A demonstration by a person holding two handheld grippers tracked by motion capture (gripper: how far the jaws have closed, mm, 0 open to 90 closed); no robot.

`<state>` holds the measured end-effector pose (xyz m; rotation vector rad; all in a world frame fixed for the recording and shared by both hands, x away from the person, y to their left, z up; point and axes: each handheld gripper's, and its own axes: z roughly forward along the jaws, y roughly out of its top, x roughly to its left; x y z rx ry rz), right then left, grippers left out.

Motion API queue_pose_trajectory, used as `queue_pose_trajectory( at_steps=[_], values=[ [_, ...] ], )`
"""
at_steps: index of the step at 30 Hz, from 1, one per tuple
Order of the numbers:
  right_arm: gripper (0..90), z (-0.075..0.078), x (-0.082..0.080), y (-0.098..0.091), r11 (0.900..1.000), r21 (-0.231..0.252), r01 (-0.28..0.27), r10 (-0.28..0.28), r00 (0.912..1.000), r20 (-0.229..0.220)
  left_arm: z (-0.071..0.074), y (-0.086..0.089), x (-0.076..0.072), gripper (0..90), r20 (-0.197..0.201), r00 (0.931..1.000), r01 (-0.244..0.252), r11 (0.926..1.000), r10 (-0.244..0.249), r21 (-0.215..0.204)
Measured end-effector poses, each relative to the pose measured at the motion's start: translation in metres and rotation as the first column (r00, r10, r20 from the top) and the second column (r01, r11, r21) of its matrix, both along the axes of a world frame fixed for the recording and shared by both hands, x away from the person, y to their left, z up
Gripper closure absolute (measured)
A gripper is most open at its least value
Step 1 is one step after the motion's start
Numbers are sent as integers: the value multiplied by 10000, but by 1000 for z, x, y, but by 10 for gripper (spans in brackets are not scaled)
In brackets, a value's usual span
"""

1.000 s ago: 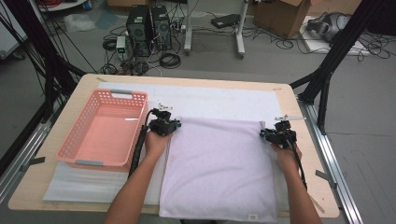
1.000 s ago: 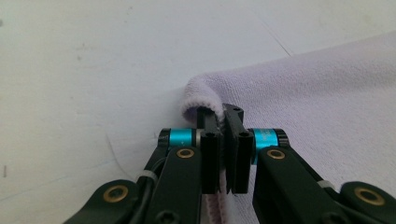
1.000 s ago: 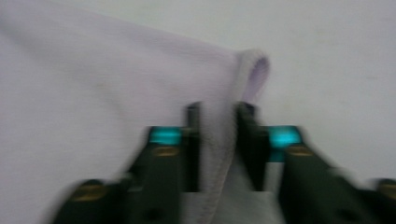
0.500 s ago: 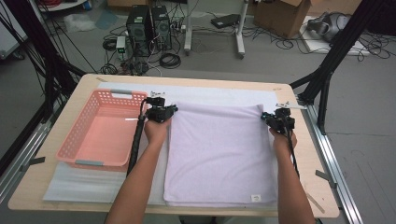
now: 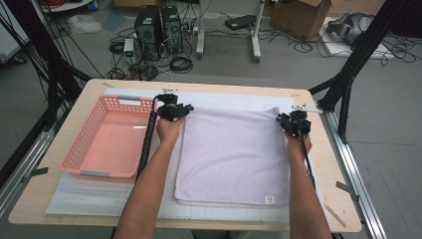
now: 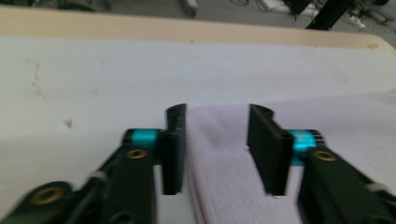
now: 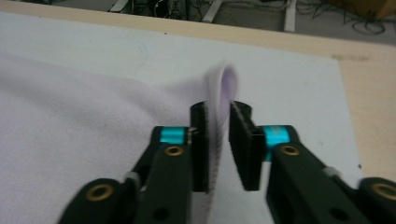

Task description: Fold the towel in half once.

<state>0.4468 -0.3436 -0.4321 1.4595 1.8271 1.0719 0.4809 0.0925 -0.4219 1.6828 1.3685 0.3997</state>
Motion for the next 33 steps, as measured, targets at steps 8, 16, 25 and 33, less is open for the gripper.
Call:
queue_pose_trajectory(
  at_steps=[8,16,25,33],
  values=[
    [675,9,-12,-4,9988,190,-453,457,9988,-186,-6,-9,-28,569,253,9975,645,9974,-654,321],
    [683,14,-35,-6,9927,385,-1139,1164,9907,-700,-8,-13,-64,619,368,9935,1058,9928,-1079,561],
    [693,21,-64,3,9838,335,-1763,1778,9827,-522,-15,-9,-97,587,71,9884,1516,9884,-1517,120],
    [697,7,-108,-1,9744,133,-2246,2250,9727,-575,-19,-5,-129,577,192,9809,1925,9802,-1936,457]
  ],
)
